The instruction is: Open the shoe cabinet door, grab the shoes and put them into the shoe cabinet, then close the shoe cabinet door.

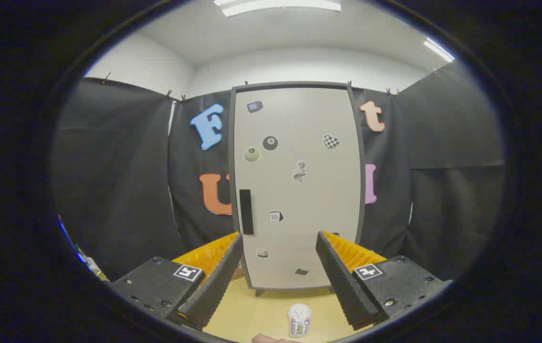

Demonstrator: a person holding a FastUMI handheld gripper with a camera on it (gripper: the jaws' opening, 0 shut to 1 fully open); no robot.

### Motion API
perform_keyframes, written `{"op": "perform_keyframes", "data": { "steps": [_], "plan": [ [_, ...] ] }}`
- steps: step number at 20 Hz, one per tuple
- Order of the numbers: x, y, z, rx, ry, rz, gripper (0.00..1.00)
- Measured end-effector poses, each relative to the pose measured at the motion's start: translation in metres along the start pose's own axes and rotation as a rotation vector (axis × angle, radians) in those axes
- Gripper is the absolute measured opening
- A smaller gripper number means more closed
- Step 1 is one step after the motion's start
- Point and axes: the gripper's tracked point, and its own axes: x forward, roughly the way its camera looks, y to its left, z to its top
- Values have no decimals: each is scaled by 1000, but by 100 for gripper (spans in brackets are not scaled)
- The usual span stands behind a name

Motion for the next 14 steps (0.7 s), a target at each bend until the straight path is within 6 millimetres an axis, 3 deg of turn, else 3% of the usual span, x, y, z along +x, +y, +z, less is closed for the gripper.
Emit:
{"op": "perform_keyframes", "data": {
  "steps": [7,14],
  "plan": [
    [10,-6,-7,2,15,-8,100],
    [24,13,-2,-36,-43,26,100]
  ]
}}
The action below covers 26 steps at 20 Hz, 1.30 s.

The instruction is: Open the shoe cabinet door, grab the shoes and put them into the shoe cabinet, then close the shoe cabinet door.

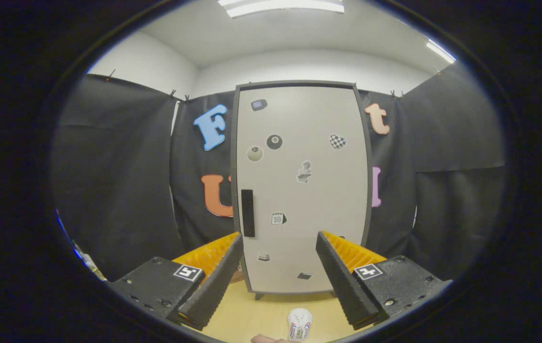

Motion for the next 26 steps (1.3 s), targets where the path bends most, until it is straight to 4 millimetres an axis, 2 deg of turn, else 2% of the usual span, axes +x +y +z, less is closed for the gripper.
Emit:
{"op": "perform_keyframes", "data": {
  "steps": [5,10,12,18,22,24,25,26],
  "plan": [
    [35,29,-11,8,0,73,100],
    [90,52,-20,27,-5,130,100],
    [113,64,-29,26,13,158,100],
    [175,73,-18,-68,-65,121,100],
    [211,74,-29,-90,-7,71,99],
    [225,63,-37,-82,26,7,93],
    [228,66,-41,-46,44,18,82],
    [232,70,-42,2,49,35,76]
  ]
}}
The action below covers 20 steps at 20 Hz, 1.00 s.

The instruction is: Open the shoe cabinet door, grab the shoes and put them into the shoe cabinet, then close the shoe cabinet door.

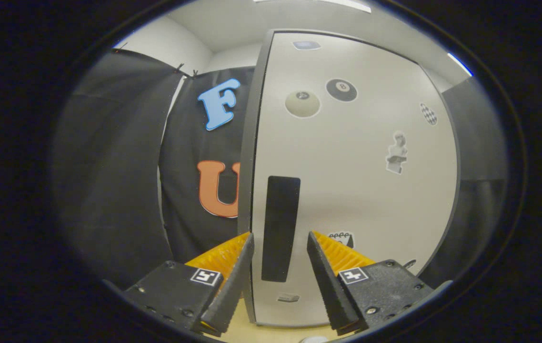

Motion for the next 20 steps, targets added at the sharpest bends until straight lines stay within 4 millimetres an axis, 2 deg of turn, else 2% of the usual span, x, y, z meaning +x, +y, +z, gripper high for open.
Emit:
{"op": "perform_keyframes", "data": {
  "steps": [1,2,3,5,10,13,17,20],
  "plan": [
    [1,-6,-2,41,20,-17,67],
    [6,-2,-3,79,19,-1,56],
    [2,-4,-1,80,23,1,41],
    [0,-6,-1,32,20,6,36],
    [-8,-7,-2,33,36,19,32],
    [-21,-9,-3,29,40,59,30],
    [-58,-10,-3,38,35,132,29],
    [-85,-21,-4,28,29,160,29]
  ]
}}
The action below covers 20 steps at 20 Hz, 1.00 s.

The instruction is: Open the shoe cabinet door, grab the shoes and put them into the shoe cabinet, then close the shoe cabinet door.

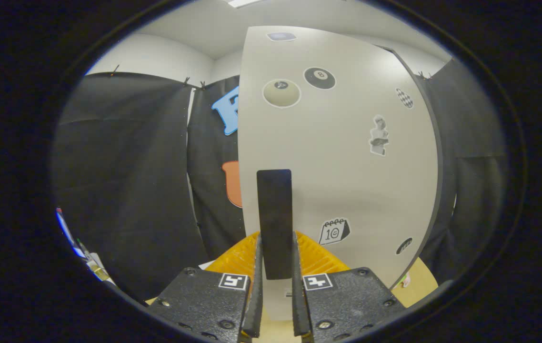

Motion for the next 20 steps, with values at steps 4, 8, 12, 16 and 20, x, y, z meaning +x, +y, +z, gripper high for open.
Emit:
{"op": "perform_keyframes", "data": {
  "steps": [4,8,12,16,20],
  "plan": [
    [-43,-9,-1,-13,-20,51,29],
    [-74,-23,-2,-13,-23,84,29],
    [-105,-41,-2,-43,-35,92,29],
    [-137,-74,-5,-68,-39,38,20],
    [-150,-79,7,-94,-74,83,18]
  ]
}}
